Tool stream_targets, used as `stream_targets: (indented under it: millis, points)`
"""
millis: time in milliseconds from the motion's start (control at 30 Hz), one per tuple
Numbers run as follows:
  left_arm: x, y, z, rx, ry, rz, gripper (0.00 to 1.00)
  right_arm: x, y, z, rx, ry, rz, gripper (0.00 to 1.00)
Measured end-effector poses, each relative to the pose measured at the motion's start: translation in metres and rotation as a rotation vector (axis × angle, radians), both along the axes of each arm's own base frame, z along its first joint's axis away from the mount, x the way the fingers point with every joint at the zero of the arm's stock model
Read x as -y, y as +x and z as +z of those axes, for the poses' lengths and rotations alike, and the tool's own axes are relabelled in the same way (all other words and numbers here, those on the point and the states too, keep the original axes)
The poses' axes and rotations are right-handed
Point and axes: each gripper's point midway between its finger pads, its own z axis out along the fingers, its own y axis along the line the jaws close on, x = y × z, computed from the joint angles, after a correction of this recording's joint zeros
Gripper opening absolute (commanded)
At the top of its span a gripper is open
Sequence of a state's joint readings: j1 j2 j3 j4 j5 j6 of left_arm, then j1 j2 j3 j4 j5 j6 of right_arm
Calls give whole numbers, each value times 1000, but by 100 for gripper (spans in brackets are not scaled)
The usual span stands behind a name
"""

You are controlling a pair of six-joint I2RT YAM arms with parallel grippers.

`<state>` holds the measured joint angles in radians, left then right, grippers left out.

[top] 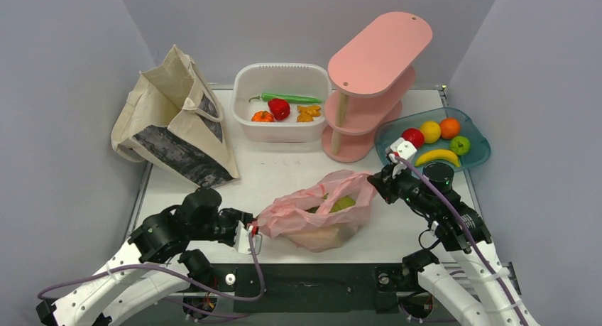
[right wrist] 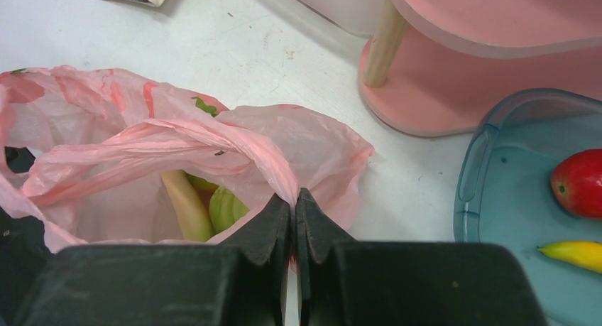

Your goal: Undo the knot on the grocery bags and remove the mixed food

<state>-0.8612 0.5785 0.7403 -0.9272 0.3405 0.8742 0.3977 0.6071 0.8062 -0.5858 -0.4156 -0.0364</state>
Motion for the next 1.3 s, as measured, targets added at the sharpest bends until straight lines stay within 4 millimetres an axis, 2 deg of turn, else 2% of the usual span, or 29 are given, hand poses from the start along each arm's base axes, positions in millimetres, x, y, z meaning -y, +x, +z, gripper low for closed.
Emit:
stream_targets:
  millis: [67, 233, 333, 400, 500, 567, 633, 800, 900, 1033, 1133, 1200, 1300]
  points:
    - [0, -2, 15, 26, -29, -17, 31, 1, 3, 2, -5, 5, -11, 0]
    - [-22, -1, 8, 96, 58, -22, 49, -6, 6, 14, 0, 40, 15, 0]
    - [-25, 2, 19, 80, 53, 43, 52, -10, 5, 17, 5, 51, 38, 0]
    - [-15, 7, 47, 41, -10, 106, 56, -12, 4, 19, 10, 60, 50, 0]
    - [14, 27, 100, 13, -173, 184, 61, -20, 3, 25, -2, 113, 69, 0]
    - [30, 42, 124, 16, -258, 221, 61, -26, 4, 32, -11, 159, 79, 0]
    - [45, 55, 137, 6, -303, 238, 62, -32, 7, 37, -24, 202, 86, 0]
    - [94, 71, 135, -160, -332, 218, 62, -42, 15, 43, -61, 272, 87, 0]
    - [120, 73, 121, -293, -350, 210, 63, -43, 14, 44, -69, 284, 86, 0]
    - [143, 54, 111, -383, -371, 153, 63, -46, 10, 48, -61, 295, 98, 0]
    - [159, 39, 114, -395, -391, 92, 63, -48, 5, 50, -55, 296, 115, 0]
    - [168, 37, 118, -390, -412, 77, 63, -50, 3, 49, -50, 285, 130, 0]
    - [176, 44, 122, -385, -446, 99, 45, -49, -1, 43, -53, 255, 144, 0]
